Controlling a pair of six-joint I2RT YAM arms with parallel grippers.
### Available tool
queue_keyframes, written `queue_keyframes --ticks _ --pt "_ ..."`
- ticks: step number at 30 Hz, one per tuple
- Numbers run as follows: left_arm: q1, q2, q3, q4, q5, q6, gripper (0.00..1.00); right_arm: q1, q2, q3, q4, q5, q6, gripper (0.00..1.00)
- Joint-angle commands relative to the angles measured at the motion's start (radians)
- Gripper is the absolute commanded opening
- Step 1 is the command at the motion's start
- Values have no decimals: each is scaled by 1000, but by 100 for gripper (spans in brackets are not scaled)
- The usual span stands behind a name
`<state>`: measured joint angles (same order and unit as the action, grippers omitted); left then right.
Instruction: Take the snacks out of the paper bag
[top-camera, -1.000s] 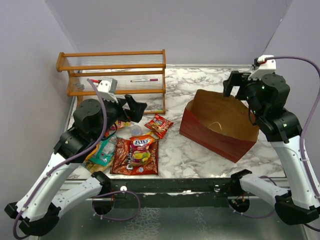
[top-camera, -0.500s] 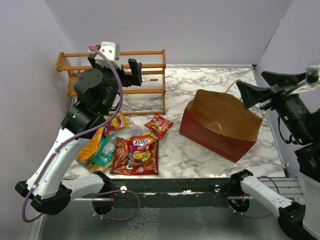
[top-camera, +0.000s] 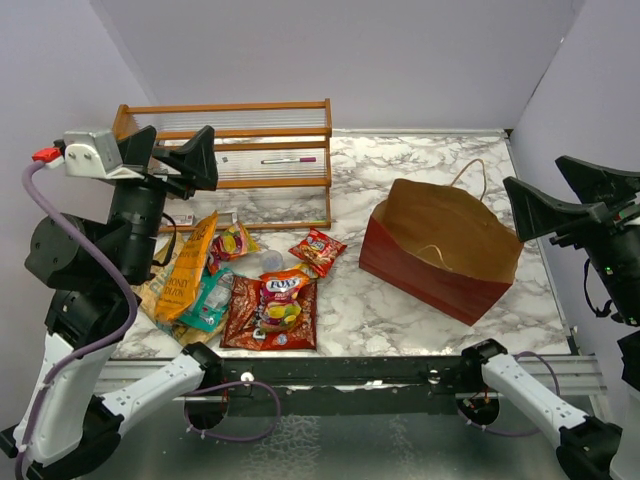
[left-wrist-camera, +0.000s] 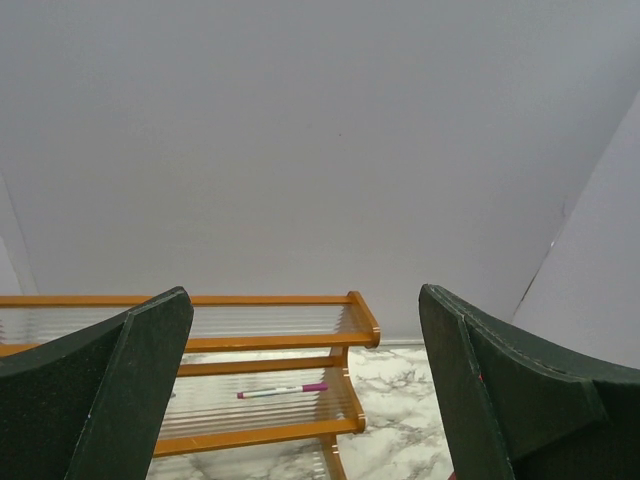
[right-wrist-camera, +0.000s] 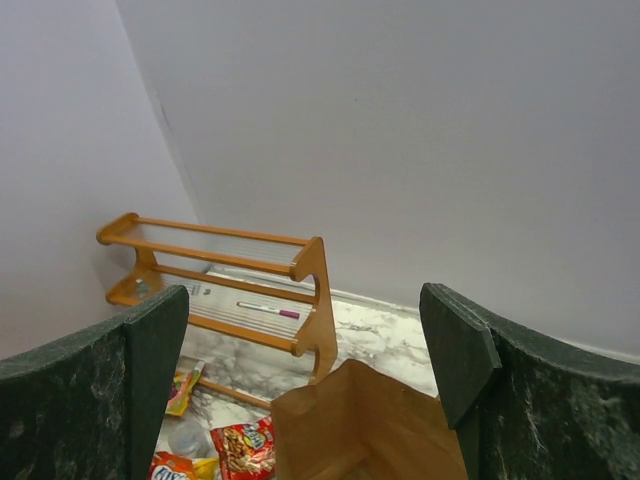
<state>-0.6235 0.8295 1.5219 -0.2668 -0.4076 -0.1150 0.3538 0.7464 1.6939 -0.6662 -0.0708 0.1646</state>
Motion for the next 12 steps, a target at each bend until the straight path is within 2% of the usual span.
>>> queue_keyframes --ticks 1,12 --pt "4 -7 -8 -52 -28 -25 99 -2 -10 -17 -13 31 28 99" --pt "4 -9 -5 -83 -19 -52 99 -1 -13 -10 -10 56 25 99"
